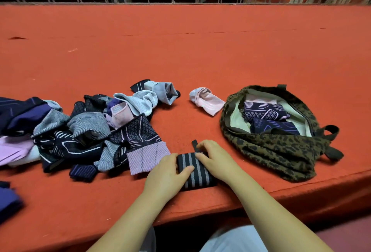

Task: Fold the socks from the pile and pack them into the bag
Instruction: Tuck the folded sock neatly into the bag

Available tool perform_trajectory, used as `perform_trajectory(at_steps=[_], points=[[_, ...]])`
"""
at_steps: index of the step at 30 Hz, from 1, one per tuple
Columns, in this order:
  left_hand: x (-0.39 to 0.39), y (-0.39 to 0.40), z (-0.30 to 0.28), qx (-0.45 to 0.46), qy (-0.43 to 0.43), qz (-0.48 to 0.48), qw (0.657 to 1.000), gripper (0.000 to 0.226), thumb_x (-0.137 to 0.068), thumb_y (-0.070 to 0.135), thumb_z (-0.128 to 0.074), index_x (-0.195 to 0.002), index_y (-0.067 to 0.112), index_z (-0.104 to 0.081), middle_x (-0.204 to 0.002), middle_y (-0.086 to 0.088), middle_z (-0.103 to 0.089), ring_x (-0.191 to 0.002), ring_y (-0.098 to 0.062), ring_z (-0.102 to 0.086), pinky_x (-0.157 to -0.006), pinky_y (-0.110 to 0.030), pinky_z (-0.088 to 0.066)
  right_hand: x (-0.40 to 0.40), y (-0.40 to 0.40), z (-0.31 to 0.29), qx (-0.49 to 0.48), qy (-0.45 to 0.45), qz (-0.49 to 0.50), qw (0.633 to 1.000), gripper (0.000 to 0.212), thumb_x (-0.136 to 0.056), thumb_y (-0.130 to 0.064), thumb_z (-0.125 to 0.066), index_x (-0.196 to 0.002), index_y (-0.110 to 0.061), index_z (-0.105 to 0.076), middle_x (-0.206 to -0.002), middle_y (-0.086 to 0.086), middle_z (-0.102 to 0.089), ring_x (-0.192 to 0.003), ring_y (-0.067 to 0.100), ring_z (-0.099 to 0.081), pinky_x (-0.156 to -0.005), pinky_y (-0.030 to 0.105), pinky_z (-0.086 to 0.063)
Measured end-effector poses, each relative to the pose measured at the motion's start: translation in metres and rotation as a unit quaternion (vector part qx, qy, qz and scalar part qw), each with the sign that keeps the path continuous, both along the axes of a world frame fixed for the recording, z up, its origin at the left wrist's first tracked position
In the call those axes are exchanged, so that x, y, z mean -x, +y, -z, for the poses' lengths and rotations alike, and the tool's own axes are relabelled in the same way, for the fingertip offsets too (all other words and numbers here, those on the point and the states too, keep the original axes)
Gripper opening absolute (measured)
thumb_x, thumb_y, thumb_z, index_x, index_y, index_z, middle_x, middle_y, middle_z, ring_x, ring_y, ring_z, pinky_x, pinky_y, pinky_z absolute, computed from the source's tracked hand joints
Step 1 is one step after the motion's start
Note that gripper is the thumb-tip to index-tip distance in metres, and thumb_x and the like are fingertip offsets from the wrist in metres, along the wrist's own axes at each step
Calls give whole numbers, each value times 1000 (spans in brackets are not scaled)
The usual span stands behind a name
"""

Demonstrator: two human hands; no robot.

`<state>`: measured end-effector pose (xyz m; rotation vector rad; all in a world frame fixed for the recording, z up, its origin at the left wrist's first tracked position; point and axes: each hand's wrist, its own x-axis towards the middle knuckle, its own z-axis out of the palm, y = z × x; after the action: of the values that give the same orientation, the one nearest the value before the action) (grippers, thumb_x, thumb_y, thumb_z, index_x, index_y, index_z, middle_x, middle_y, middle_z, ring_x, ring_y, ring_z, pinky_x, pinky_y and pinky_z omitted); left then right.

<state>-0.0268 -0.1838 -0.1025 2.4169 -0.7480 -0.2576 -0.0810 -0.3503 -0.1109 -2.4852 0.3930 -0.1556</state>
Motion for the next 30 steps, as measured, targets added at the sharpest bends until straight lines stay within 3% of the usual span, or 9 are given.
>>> perform_trajectory(at_steps=[3,6,10,12,16,19,21,25,30], points=[[-7,-2,-3,-63,6,14,998,42,-81,63,-51,-102,26,-53,-90,10,-57,-85,-13,-58,-73,-34,-48,-8,-8,-8,2,89,-66,994,31,-96,-35,-49,-121,-21,-60,-124,2,-49,-118,16,-46,-105,29,-32],[-11,-3,-3,-70,17,22,997,45,-81,62,-52,-107,26,-53,-87,10,-57,-84,-13,-58,-70,-32,-46,-16,-14,-23,-20,163,-112,980,38,-94,-39,-53,-125,-19,-57,-122,3,-49,-114,17,-50,-103,30,-37],[-5,3,7,-67,-3,48,997,44,-84,62,-48,-116,32,-56,-100,9,-55,-97,-12,-55,-81,-32,-45,-18,-19,-41,-62,267,-133,953,24,-88,-42,-61,-87,-19,-62,-83,-5,-62,-74,11,-57,-65,23,-44],[-3,6,14,-63,-13,62,996,48,-85,63,-47,-123,34,-56,-108,8,-55,-107,-12,-52,-91,-31,-42,-10,-22,-41,-137,295,-142,935,20,-88,-37,-65,-85,-17,-66,-77,-5,-64,-68,11,-57,-61,20,-45],[-5,2,7,37,102,60,992,44,-80,59,-59,-116,34,-55,-103,14,-59,-99,-5,-57,-91,-27,-43,16,-33,-32,-285,168,-86,940,16,-90,-28,-63,-96,-13,-65,-87,-1,-68,-81,13,-61,-76,30,-48],[-5,-26,-8,181,296,65,936,40,-78,50,-67,-109,29,-54,-87,11,-63,-79,-5,-61,-68,-23,-49,35,-41,-42,-349,56,23,935,15,-97,-26,-51,-100,-15,-61,-83,-1,-67,-70,14,-63,-58,26,-52],[-3,-53,-17,235,371,75,896,29,-86,36,-64,-109,24,-54,-76,11,-63,-60,-3,-55,-51,-19,-40,46,-48,-56,-352,2,83,932,19,-99,-28,-47,-103,-14,-58,-76,2,-64,-53,14,-60,-46,22,-49],[-3,-113,-35,291,403,132,858,26,-88,30,-61,-107,12,-57,-61,11,-52,-44,1,-41,-45,-15,-31,62,-76,-79,-271,-72,190,941,21,-98,-33,-46,-94,-15,-57,-79,-1,-61,-44,14,-56,-46,24,-45],[-14,-192,-67,265,400,129,868,23,-94,31,-54,-111,17,-59,-83,7,-62,-70,-9,-60,-56,-20,-42,68,-144,-91,-277,-93,317,902,20,-98,-31,-41,-100,-18,-56,-92,4,-61,-57,20,-58,-53,29,-40]])
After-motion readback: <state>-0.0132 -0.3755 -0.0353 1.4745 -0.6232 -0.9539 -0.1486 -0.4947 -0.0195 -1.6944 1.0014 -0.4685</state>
